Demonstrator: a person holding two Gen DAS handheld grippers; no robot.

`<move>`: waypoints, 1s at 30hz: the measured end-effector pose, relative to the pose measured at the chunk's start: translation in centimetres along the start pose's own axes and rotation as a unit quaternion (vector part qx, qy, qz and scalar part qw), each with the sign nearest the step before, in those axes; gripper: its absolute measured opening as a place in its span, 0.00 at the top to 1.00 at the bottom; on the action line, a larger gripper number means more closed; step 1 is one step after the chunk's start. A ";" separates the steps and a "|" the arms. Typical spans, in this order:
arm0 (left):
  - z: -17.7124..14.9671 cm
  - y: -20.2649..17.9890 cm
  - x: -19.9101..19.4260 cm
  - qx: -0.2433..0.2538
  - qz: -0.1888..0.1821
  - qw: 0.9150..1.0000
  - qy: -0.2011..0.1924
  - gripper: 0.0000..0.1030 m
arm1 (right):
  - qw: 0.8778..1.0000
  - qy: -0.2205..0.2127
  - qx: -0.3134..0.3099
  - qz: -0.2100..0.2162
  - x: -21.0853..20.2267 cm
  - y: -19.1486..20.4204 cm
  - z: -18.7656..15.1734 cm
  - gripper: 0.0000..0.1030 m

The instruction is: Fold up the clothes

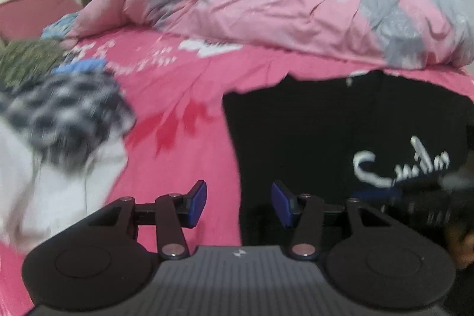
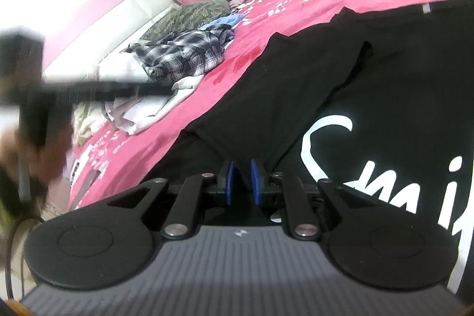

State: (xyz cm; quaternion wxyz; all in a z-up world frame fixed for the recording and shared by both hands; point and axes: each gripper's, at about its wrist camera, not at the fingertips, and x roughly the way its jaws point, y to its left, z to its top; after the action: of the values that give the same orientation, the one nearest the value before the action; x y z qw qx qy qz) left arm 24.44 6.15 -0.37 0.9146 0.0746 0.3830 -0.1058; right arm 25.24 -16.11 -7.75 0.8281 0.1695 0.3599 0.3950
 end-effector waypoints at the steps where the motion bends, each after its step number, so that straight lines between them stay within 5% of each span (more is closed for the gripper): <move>1: -1.1 -0.1 0.1 -0.004 0.011 1.000 -0.001 0.52 | 1.000 0.001 0.003 0.000 0.0 0.0 0.0 0.89; 8: -6.2 1.9 -0.2 -0.071 0.008 0.997 -0.019 0.51 | 0.994 0.023 -0.056 -0.086 -1.8 3.2 -0.2 0.88; 15: -8.2 2.7 -0.5 -0.107 -0.012 0.992 -0.060 0.51 | 0.985 0.008 -0.114 -0.132 -0.6 5.9 3.5 0.87; 18: -8.7 2.8 -0.6 -0.110 -0.019 0.991 -0.074 0.50 | 0.986 0.020 -0.109 -0.122 2.2 4.9 4.2 0.88; 21: -9.1 3.3 -0.6 -0.123 -0.035 0.988 -0.084 0.48 | 0.982 0.026 -0.079 -0.168 2.9 2.1 3.9 0.93; 25: -9.4 4.7 -0.5 -0.159 -0.069 0.981 -0.091 0.48 | 0.978 -0.033 0.001 -0.204 0.1 -0.8 4.6 0.88; 30: -9.7 5.2 -0.5 -0.172 -0.079 0.977 -0.094 0.48 | 0.988 -0.051 0.020 -0.141 1.2 -0.8 6.0 0.88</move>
State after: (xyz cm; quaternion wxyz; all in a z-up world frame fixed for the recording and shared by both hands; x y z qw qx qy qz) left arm 18.73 13.31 -6.49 0.9345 -0.1249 0.3121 -0.1170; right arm 30.53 -15.64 -4.68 0.8893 0.1538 0.3453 0.2573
